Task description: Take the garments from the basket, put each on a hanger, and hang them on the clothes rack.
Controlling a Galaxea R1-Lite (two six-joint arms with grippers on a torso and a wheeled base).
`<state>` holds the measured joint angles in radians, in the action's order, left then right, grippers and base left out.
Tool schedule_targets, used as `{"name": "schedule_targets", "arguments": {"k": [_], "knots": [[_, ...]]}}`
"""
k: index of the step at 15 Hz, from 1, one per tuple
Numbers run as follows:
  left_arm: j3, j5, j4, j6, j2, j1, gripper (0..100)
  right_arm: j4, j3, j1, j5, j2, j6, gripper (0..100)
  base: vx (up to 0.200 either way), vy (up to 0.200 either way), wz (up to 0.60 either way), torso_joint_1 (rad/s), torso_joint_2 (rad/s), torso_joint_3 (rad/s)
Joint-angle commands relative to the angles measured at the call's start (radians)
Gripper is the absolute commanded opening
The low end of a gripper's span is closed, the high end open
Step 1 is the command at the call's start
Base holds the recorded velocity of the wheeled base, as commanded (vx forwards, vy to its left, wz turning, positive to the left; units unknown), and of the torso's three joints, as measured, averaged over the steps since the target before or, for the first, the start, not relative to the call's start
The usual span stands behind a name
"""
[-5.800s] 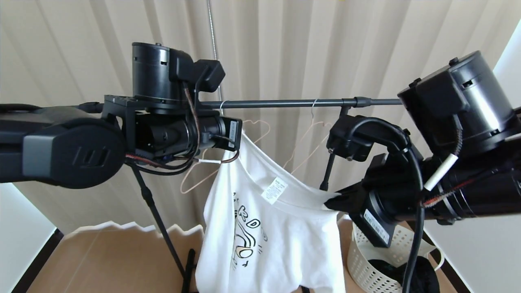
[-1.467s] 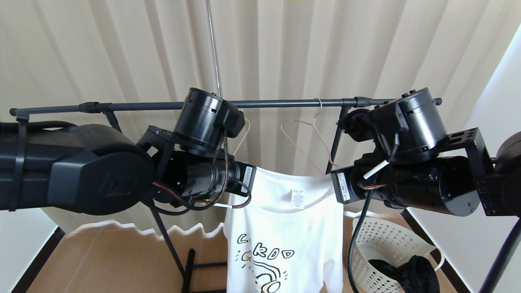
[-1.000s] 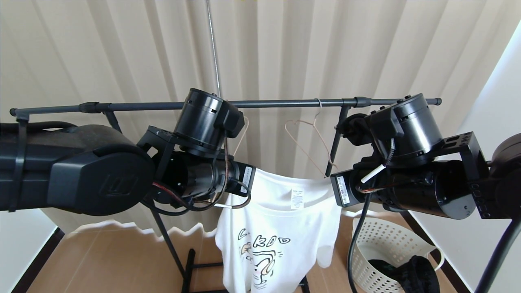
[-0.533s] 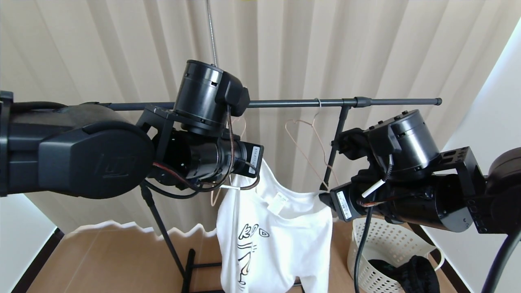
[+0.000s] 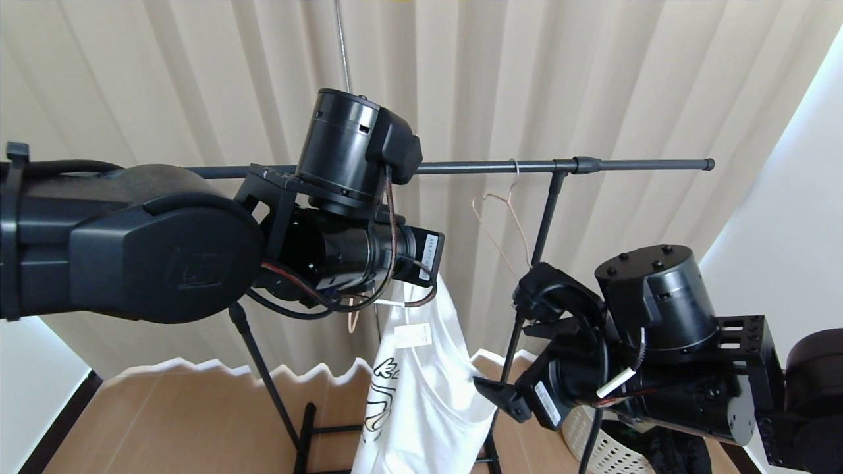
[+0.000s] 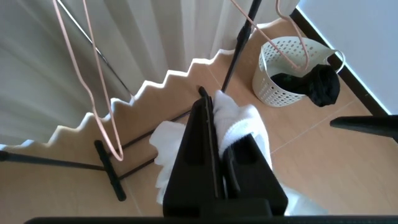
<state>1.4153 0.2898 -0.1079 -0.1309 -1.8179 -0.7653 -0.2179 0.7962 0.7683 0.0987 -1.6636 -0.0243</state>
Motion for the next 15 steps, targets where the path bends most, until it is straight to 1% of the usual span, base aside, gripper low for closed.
{"name": "schedule_targets", "arguments": {"k": [1,3,5,7,9,11,13,15], "knots": [[0.001,0.000,0.000,0.004,0.002,0.000,0,-0.061,-0.074,0.002,-0.059,0.004,-0.039,100,0.000,0.000,0.00,0.000,0.00,0.000],[0.001,0.003,0.000,0.013,0.002,0.000,0,-0.123,-0.110,-0.001,-0.129,0.019,-0.068,100,0.000,0.000,0.00,0.000,0.00,0.000],[-0.003,0.015,0.000,0.014,0.002,0.000,0,-0.149,-0.103,-0.003,-0.134,0.012,-0.063,100,0.000,0.000,0.00,0.000,0.00,0.000],[-0.012,0.015,-0.001,0.030,0.003,-0.002,0,-0.213,-0.101,-0.034,-0.136,-0.019,-0.056,100,0.000,0.000,0.00,0.000,0.00,0.000],[-0.038,0.011,-0.001,0.050,0.026,0.000,0,-0.236,-0.107,-0.075,-0.151,-0.027,-0.056,100,0.000,0.000,0.00,0.000,0.00,0.000],[-0.058,0.003,0.002,0.096,0.049,0.000,0,-0.238,-0.104,-0.099,-0.234,-0.039,-0.056,100,0.000,0.000,0.00,0.000,0.00,0.000],[-0.056,-0.017,0.002,0.120,0.055,0.000,0,-0.247,-0.104,-0.107,-0.266,-0.045,-0.054,100,0.000,0.000,0.00,0.000,0.00,0.000],[-0.059,-0.038,0.002,0.126,0.063,0.000,0,-0.316,-0.140,-0.127,-0.389,-0.044,-0.056,100,0.000,0.000,0.00,0.000,0.00,0.000]]}}
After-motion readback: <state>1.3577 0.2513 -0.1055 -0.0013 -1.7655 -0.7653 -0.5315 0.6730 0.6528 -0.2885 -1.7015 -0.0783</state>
